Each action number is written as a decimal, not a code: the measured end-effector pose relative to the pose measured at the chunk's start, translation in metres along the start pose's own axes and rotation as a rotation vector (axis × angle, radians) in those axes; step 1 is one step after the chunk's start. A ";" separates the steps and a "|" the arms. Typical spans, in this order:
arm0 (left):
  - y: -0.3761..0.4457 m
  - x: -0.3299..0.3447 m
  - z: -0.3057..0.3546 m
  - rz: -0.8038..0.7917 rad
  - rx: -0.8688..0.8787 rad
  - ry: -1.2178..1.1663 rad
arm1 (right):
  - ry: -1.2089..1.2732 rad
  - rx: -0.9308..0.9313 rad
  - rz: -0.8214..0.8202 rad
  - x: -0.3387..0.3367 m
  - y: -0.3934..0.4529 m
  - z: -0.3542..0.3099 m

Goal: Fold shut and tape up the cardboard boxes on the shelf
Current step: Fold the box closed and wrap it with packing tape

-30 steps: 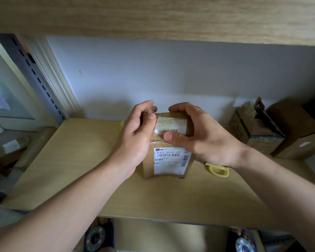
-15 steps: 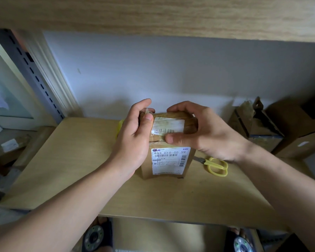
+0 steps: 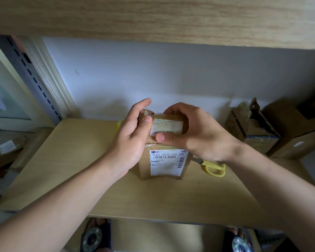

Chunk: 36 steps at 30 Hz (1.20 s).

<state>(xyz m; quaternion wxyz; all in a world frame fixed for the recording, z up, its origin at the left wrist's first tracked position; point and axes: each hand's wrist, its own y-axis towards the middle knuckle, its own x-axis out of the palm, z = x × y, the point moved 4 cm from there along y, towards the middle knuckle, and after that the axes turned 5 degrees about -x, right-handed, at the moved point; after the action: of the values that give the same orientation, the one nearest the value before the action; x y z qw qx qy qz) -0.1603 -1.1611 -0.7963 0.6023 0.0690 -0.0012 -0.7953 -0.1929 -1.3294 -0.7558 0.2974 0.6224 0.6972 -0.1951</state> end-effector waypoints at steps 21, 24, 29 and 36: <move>-0.002 0.003 0.002 0.039 0.055 -0.046 | 0.070 0.083 0.109 0.008 -0.001 -0.003; 0.000 0.003 0.001 0.004 0.043 -0.065 | 0.076 0.070 0.009 0.005 0.002 0.001; -0.001 0.003 0.002 -0.049 0.030 -0.068 | 0.102 0.021 -0.188 -0.007 0.002 0.002; -0.003 0.004 0.000 -0.029 0.046 -0.096 | 0.342 0.026 -0.319 -0.015 -0.002 0.011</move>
<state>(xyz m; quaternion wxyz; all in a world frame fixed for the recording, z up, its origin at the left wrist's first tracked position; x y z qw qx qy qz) -0.1638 -1.1639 -0.7970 0.5882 0.0445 -0.0472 -0.8061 -0.1918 -1.3482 -0.7545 0.1323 0.5320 0.8245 -0.1401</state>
